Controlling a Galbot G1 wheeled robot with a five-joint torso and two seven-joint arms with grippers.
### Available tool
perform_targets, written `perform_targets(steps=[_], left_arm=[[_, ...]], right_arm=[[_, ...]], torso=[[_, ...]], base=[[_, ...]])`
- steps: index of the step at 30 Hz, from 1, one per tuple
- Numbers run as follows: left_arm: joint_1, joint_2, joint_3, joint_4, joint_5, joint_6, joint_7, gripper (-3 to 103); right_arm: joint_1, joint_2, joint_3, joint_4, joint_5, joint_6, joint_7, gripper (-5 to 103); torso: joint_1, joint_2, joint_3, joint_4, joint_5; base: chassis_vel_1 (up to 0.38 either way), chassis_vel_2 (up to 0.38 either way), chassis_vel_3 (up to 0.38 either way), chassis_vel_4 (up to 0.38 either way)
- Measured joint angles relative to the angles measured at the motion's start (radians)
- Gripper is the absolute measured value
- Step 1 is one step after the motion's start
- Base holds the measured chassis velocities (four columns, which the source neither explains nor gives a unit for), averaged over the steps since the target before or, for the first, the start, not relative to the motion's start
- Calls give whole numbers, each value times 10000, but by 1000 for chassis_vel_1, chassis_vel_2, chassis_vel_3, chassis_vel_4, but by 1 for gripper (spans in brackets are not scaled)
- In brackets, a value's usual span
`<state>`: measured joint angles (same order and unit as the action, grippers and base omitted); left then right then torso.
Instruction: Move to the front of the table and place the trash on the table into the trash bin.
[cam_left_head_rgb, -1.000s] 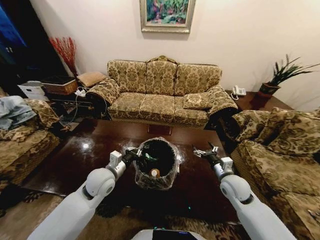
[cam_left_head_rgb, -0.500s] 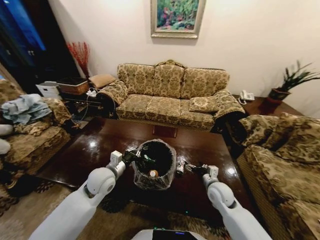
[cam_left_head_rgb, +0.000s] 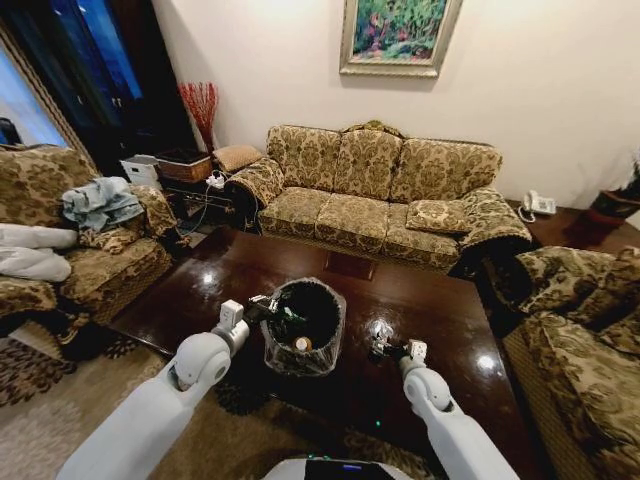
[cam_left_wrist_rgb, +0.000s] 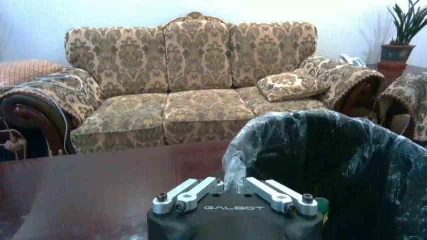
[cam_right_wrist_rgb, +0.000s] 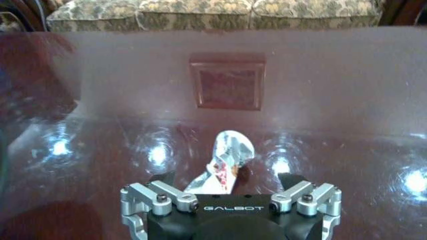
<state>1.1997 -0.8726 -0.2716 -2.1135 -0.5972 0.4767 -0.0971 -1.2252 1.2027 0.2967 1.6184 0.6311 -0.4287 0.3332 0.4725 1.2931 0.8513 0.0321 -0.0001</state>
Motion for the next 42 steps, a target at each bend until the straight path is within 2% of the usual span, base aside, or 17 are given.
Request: perform_targets(steps=[11, 12, 14, 17, 18, 19, 20, 22, 25, 28, 29, 31, 34, 37, 39, 40, 42], left_arm=[[-29, 108, -90, -28, -72, 1, -10, 4], [-7, 98, -113, -59, -69, 1, -12, 4], [12, 85, -140, -97, -66, 2, -12, 4], [24, 52, -187, -134, -52, 1, -12, 4], [24, 52, -187, -134, -52, 1, -12, 4], [23, 42, -187, -136, -49, 2, -12, 4], [22, 31, -187, -140, -47, 1, -11, 4], [16, -2, -153, -146, -35, 1, -11, 4], [16, -38, -111, -147, -32, 2, -16, 4], [17, -30, -108, -204, -30, 1, -37, 4], [17, -30, -108, -204, -30, 1, -37, 4], [22, 16, -147, -232, -31, 1, -35, 4], [47, 49, -205, -292, -30, 0, -44, 4], [89, 50, -212, -365, -32, 0, -42, 4], [95, 48, -211, -372, -32, 0, -42, 4], [98, 47, -205, -386, -32, 0, -42, 4], [98, 47, -199, -397, -32, 0, -42, 4]], right_arm=[[247, 437, 78, -925, -119, 295, -708, 100], [253, 463, 76, -982, -145, 342, -732, 103], [256, 471, 72, -1018, -156, 383, -773, 100], [249, 469, 54, -1032, -177, 428, -953, 90], [249, 469, 54, -1032, -177, 428, -953, 90], [240, 474, 49, -1032, -189, 430, -980, 84], [229, 488, 41, -1032, -206, 431, -999, 84], [207, 549, 29, -1032, -271, 434, -1048, 73], [191, 611, 29, -1053, -329, 444, -1099, 67], [134, 655, 55, -1114, -482, 466, -1319, 51], [134, 655, 55, -1114, -482, 466, -1319, 51], [127, 662, 81, -1144, -559, 501, -1397, 40], [122, 673, 118, -1158, -595, 557, -1408, 29], [67, 674, 142, -1141, -617, 626, -1404, 22], [47, 674, 151, -1131, -626, 639, -1399, 22], [3, 674, 175, -1095, -660, 674, -1382, 16], [-28, 673, 190, -1072, -696, 701, -1361, 16]], torso=[[-1, 2, 0, 3, -1], [-1, 1, 0, 3, 0], [0, 2, 0, 3, 0], [-1, 2, 0, 2, 1], [-1, 2, 0, 2, 1], [-1, 2, 0, 3, 1], [-1, 2, 0, 3, 0], [-1, 2, 0, 3, 1], [-1, 2, 0, 2, 0], [-1, 2, 0, 2, 1], [-1, 2, 0, 2, 1], [-2, 3, -1, 2, -1], [-2, 3, -2, 4, -1], [-2, 3, -1, 3, 2], [-2, 2, -1, 3, 2], [-2, 3, -1, 3, 2], [-2, 3, -1, 3, 3]], base=[[0, 0, 0, 0], [0, 0, 0, 0], [0, 0, 0, 0], [0, 0, 0, 0], [0, 0, 0, 0], [0, 0, 0, 0], [0, 0, 0, 0], [0, 0, 0, 0], [0, 0, 0, 0], [0, 0, 0, 0], [0, 0, 0, 0], [0, 0, 0, 0], [0, 0, 0, 0], [0, 0, 0, 0], [0, 0, 0, 0], [0, 0, 0, 0], [0, 0, 0, 0]])
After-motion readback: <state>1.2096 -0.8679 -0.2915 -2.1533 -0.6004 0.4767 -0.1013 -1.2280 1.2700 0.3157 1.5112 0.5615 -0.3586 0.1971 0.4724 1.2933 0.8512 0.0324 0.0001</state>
